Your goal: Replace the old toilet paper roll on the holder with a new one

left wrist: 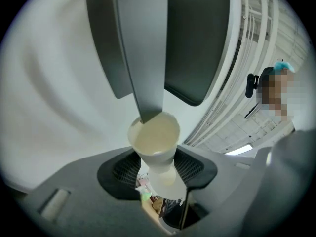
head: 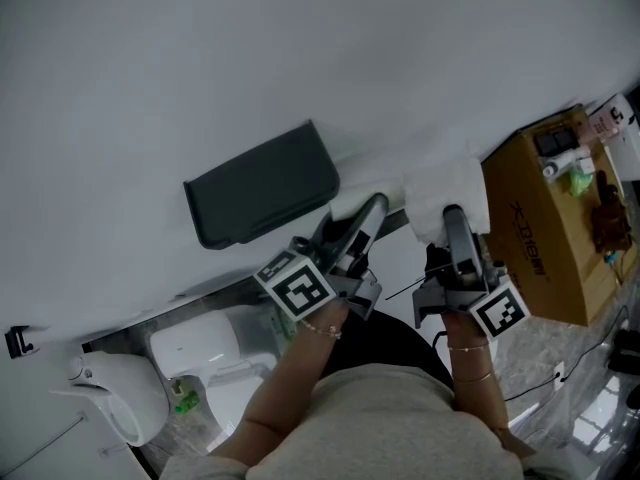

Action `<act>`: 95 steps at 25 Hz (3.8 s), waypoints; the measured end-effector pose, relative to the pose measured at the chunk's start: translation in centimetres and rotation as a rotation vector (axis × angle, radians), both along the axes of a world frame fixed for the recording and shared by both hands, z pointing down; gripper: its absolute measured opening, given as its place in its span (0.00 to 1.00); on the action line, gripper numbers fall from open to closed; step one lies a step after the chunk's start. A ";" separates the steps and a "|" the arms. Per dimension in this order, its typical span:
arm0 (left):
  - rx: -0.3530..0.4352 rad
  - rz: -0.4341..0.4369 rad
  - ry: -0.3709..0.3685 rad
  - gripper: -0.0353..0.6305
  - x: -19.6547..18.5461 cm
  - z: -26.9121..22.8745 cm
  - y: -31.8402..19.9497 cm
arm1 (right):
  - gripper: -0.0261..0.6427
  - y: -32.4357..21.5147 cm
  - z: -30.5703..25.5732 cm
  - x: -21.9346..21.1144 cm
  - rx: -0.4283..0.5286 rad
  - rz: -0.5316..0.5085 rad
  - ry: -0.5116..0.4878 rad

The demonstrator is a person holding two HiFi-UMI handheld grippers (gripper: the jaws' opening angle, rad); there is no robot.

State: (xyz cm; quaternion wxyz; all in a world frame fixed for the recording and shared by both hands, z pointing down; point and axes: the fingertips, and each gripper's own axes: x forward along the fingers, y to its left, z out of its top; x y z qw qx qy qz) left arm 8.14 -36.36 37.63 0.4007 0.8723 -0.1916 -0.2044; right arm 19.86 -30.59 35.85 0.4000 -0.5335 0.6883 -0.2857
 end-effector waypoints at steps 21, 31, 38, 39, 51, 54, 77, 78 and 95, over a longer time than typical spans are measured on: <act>0.001 -0.057 -0.022 0.37 -4.0 0.2 3.8 | 0.66 -1.2 -0.1 -3.6 0.017 -0.118 -0.033; -0.021 -0.157 -0.026 0.37 -9.3 0.6 3.7 | 0.66 -4.0 0.2 -8.8 0.008 -0.227 -0.046; -0.020 -0.216 -0.028 0.37 -12.5 0.6 3.2 | 0.66 -5.6 -0.3 -11.5 0.030 -0.274 -0.078; -0.019 -0.221 -0.029 0.37 -12.5 0.6 3.2 | 0.66 -5.6 -0.4 -11.5 0.035 -0.280 -0.082; 0.000 -0.248 -0.029 0.37 -12.6 0.0 3.2 | 0.66 -5.7 -0.7 -12.2 0.050 -0.317 -0.103; 0.009 -0.257 -0.031 0.37 -12.7 -0.2 3.3 | 0.66 -5.9 -0.4 -12.5 0.044 -0.331 -0.108; 0.043 -0.367 -0.031 0.37 -17.1 -0.5 5.7 | 0.66 -5.5 0.6 -16.3 0.013 -0.402 -0.235; 0.043 -0.369 -0.030 0.37 -17.6 -0.5 5.8 | 0.66 -5.5 0.6 -17.1 0.011 -0.412 -0.237; 0.080 -0.399 -0.034 0.37 -19.8 -0.6 7.9 | 0.66 -5.2 1.1 -21.8 -0.009 -0.560 -0.229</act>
